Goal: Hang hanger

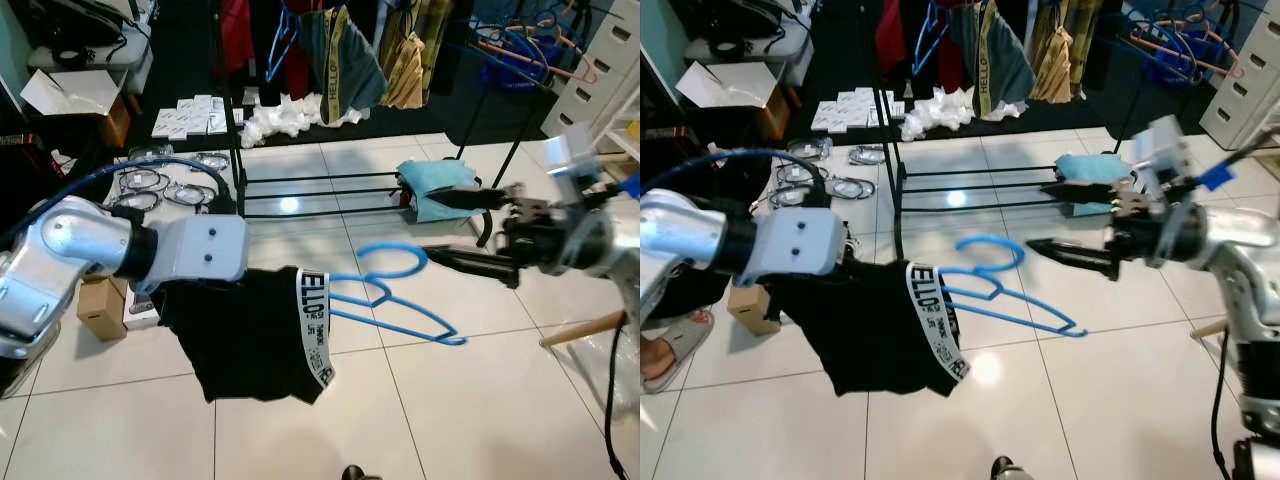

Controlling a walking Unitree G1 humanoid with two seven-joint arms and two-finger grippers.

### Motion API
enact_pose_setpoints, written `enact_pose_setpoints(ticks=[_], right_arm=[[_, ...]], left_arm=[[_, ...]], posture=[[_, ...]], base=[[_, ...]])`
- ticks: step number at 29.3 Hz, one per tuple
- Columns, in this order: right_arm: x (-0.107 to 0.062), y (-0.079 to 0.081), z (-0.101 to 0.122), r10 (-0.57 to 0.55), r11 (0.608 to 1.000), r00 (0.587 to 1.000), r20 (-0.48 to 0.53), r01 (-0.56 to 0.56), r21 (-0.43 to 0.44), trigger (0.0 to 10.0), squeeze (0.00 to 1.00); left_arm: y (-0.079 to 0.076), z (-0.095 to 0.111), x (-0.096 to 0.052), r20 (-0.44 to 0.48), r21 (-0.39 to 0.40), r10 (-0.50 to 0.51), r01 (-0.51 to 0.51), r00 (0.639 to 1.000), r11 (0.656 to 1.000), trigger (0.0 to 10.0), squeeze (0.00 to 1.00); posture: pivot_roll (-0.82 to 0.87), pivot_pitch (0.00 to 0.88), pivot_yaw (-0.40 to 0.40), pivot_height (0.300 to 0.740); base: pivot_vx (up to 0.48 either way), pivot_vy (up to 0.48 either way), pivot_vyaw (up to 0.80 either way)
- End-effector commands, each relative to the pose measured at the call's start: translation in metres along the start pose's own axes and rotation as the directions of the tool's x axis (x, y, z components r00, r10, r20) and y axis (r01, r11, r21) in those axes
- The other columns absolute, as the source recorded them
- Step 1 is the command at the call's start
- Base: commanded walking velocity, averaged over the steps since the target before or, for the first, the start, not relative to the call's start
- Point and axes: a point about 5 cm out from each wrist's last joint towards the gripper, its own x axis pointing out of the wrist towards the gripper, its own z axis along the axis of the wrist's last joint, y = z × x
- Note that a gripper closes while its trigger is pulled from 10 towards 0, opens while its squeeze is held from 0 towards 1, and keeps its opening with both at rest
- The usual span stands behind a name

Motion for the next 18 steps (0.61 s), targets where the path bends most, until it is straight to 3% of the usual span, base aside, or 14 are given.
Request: enact_pose_setpoints(ticks=[1, 5, 9, 11, 15, 16, 17, 18], right_arm=[[-0.021, -0.002, 0.002, -0.079, 0.996, 0.994, 0.075, 0.076, 0.04, 10.0, 1.0], [-0.041, 0.002, -0.013, -0.142, 0.983, 0.983, 0.12, 0.126, 0.134, 10.0, 1.0], [-0.045, 0.004, -0.018, -0.155, 0.978, 0.98, 0.123, 0.135, 0.159, 10.0, 1.0], [-0.054, 0.008, -0.037, -0.215, 0.957, 0.969, 0.122, 0.184, 0.226, 10.0, 1.0], [-0.062, 0.009, -0.048, -0.279, 0.932, 0.949, 0.146, 0.231, 0.278, 10.0, 1.0], [-0.065, 0.009, -0.05, -0.302, 0.921, 0.938, 0.171, 0.241, 0.305, 10.0, 0.8], [-0.065, 0.009, -0.05, -0.302, 0.921, 0.938, 0.171, 0.241, 0.305, 10.0, 0.8], [-0.067, 0.009, -0.05, -0.314, 0.915, 0.929, 0.194, 0.241, 0.325, 10.0, 0.72]], left_arm=[[0.007, -0.001, -0.008, 0.026, -0.012, 0.059, -0.059, 0.998, 0.998, 0.0, 0.0], [0.016, -0.003, -0.017, 0.026, -0.002, 0.106, -0.106, 0.994, 0.994, 0.0, 0.0], [0.018, -0.003, -0.019, 0.031, -0.002, 0.117, -0.117, 0.993, 0.993, 0.0, 0.0], [0.028, 0.006, -0.026, 0.107, 0.006, 0.154, -0.155, 0.982, 0.988, 0.0, 0.0], [0.036, 0.013, -0.033, 0.147, 0.018, 0.179, -0.183, 0.973, 0.983, 0.0, 0.0], [0.04, 0.014, -0.036, 0.15, 0.026, 0.188, -0.194, 0.971, 0.981, 0.0, 0.0], [0.04, 0.014, -0.036, 0.15, 0.026, 0.188, -0.194, 0.971, 0.981, 0.0, 0.0], [0.042, 0.014, -0.038, 0.15, 0.03, 0.195, -0.202, 0.969, 0.979, 0.0, 0.0]], posture=[[0.0, 0.121, -0.007, 0.74], [0.0, 0.12, -0.005, 0.74], [0.0, 0.12, -0.005, 0.74], [-0.01, 0.117, -0.001, 0.74], [-0.01, 0.118, 0.001, 0.74], [-0.01, 0.117, 0.003, 0.74], [-0.01, 0.117, 0.003, 0.74], [-0.01, 0.117, 0.003, 0.74]], base=[[0.0, 0.0, 0.0], [0.0, 0.0, 0.0], [0.0, 0.0, 0.0], [0.0, 0.0, 0.0], [0.0, 0.0, 0.0], [0.0, 0.0, 0.0], [0.0, 0.0, 0.0], [0.0, 0.0, 0.0]])
